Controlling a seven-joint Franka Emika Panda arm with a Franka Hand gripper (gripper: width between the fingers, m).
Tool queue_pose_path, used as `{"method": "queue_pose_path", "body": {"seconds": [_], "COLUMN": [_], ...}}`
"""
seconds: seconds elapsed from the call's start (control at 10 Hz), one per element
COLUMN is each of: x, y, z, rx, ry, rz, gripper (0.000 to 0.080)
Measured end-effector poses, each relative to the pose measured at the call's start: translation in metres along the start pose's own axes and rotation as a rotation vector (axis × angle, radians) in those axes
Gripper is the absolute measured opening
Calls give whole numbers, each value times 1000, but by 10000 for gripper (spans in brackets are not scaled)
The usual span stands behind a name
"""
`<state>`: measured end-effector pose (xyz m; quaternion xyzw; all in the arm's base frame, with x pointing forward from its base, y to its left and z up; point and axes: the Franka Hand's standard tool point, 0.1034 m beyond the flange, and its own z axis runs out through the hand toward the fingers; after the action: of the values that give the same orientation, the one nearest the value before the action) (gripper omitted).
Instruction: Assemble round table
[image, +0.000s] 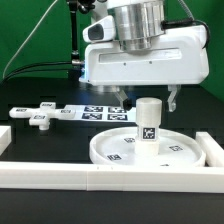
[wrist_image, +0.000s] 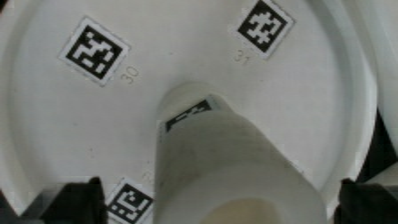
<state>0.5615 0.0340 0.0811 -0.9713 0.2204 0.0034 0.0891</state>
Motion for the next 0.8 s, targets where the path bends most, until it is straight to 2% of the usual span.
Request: {"method": "queue_pose_path", "body": {"seconds": [0.3, 0.8], "x": [-1, 1], "y": [-6, -5], "z": [2, 1], "rx": [-49, -58], "ry": [24, 23], "rz": [-241, -591], "gripper": [649, 649]}}
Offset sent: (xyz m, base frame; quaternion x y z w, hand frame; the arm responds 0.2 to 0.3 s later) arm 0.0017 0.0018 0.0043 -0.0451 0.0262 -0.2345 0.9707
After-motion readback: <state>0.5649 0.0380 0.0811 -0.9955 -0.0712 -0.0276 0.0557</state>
